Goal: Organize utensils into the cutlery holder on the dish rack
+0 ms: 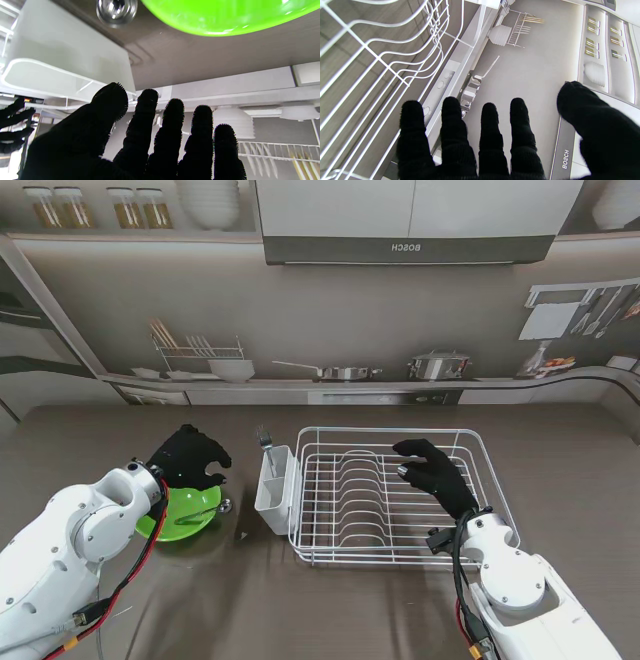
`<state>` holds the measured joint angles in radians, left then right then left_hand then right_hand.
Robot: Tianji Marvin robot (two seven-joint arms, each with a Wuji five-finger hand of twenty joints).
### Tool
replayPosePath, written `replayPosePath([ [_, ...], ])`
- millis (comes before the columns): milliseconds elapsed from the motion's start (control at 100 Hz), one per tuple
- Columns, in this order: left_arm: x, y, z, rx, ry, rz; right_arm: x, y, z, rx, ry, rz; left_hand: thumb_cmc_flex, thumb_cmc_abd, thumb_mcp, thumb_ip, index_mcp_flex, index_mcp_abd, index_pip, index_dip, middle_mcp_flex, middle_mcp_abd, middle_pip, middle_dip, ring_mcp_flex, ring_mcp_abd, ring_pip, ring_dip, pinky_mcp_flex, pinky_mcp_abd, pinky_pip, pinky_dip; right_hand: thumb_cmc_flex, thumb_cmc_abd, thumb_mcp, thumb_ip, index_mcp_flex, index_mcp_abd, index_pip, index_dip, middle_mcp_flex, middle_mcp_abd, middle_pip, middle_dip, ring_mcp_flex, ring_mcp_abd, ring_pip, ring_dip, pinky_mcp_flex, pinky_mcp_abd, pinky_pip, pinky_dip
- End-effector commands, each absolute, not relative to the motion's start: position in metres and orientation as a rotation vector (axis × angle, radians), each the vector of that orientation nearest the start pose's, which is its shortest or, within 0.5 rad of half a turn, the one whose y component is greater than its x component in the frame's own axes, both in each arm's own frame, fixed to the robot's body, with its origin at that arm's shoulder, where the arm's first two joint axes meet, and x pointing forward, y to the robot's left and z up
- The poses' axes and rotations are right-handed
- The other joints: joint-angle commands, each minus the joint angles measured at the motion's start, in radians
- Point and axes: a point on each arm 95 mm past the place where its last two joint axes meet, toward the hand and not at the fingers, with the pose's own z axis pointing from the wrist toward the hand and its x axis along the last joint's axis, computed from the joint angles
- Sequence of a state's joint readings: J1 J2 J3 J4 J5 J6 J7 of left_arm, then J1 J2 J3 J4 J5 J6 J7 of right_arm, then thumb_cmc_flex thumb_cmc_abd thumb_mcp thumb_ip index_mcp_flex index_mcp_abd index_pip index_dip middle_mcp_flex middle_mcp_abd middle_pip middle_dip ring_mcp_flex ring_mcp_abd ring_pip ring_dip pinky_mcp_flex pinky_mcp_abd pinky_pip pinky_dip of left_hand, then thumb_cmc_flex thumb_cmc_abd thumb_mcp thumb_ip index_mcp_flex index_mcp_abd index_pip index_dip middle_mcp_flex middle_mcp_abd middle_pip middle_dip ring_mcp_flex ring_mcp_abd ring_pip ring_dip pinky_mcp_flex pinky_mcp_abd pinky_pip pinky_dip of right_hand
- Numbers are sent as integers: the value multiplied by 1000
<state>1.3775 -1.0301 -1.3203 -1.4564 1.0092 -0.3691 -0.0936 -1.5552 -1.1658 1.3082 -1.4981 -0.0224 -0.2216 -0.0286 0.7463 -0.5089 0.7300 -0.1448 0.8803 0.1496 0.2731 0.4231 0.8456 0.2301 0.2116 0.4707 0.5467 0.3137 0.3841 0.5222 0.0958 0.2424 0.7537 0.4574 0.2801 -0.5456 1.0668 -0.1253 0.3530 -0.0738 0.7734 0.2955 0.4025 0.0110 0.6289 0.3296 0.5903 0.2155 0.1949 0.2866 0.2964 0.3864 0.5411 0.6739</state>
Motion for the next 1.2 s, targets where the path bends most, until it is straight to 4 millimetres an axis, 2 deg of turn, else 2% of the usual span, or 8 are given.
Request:
replayPosePath([
  [0,454,63,-287,-1028,1718,-1479,413,-20,-326,-2083,-767,-2341,22,-37,32,-2,2,-18,-6,6,1,-12,-17,-15,-3,-13,-22,-16,-26,24,-21,14,-28,12,-8,28,-30,-4,2,-21,3,-2,-8,-2,15,-4,-14,4,5,-25,-17,22],
  [140,452,64,-294,-1056,1734,-1460,413,-20,-326,-2083,-761,-2339,-9,-39,69,26,-9,-19,-28,-14,-18,-9,-25,-27,-22,-14,-43,-28,-31,26,-45,5,-27,11,-8,28,-29,-4,3,-21,4,-1,-8,-2,15,-6,-14,4,5,-24,-17,22],
  [380,452,63,-307,-1069,1769,-1440,413,-20,-326,-2084,-757,-2339,-14,-39,64,26,-48,-29,-53,-34,-42,-9,-33,-35,-43,-18,-60,-36,-39,21,-63,0,-29,13,-8,28,-29,-4,2,-21,4,-2,-8,-2,16,-5,-13,4,5,-25,-17,22],
  [650,451,63,-319,-1085,1783,-1424,412,-20,-326,-2085,-753,-2337,-12,-45,62,26,-59,-37,-61,-48,-61,-9,-39,-42,-61,-21,-71,-42,-51,15,-87,-5,-30,15,-8,28,-29,-5,1,-22,5,-1,-8,-2,16,-5,-14,4,5,-26,-17,22],
  [850,451,62,-324,-1090,1790,-1428,412,-20,-326,-2086,-752,-2336,-3,-51,63,26,-51,-75,-56,-51,-65,-13,-39,-45,-67,-23,-75,-44,-53,14,-99,-5,-31,16,-8,29,-28,-4,2,-22,5,-1,-8,-2,16,-4,-14,4,5,-25,-17,23],
  [1190,449,61,-330,-1097,1800,-1420,412,-20,-326,-2087,-750,-2331,11,-54,69,26,-35,-71,-44,-50,-66,-16,-37,-47,-68,-26,-75,-45,-53,12,-108,-2,-35,21,-10,29,-29,-5,1,-22,4,-1,-9,-2,18,-4,-14,4,3,-24,-18,23],
])
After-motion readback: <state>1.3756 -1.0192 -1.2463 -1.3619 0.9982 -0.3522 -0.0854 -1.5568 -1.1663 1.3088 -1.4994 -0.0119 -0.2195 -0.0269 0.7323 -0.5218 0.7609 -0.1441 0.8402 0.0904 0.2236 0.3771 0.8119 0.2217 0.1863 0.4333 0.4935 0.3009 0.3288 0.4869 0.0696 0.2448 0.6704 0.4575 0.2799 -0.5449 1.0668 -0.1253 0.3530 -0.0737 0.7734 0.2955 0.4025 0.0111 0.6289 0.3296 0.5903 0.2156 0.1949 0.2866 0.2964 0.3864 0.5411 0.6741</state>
